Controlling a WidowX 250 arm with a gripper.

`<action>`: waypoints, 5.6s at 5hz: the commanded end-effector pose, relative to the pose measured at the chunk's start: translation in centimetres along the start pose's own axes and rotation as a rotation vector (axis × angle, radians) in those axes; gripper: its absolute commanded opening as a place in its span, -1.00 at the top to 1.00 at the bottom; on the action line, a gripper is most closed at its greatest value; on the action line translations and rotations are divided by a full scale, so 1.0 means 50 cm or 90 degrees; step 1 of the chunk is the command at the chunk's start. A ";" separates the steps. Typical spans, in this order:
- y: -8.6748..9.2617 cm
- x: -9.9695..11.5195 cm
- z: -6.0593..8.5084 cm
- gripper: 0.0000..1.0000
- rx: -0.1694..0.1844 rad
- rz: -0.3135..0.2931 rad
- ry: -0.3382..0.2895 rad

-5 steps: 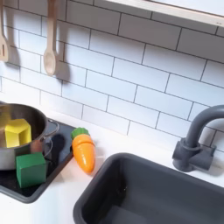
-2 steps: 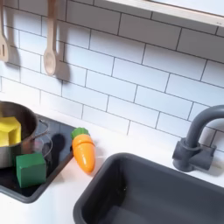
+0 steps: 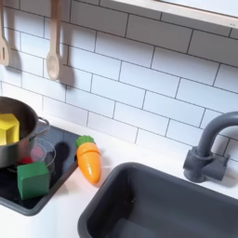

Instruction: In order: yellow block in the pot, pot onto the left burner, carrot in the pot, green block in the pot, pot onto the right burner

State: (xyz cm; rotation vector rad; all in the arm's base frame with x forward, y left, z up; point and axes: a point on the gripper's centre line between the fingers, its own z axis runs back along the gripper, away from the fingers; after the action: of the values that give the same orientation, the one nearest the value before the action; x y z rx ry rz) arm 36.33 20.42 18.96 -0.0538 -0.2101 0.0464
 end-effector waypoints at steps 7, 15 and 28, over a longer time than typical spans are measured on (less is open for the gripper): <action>0.078 0.011 -0.001 1.00 0.000 0.056 -0.010; 0.069 0.017 0.003 -1.00 0.018 0.030 -0.019; -0.390 0.071 -0.042 -1.00 -0.032 -0.169 -0.054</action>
State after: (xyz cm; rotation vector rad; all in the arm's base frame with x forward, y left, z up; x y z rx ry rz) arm 41.10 1.02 18.85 -0.0727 -0.3100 -0.2218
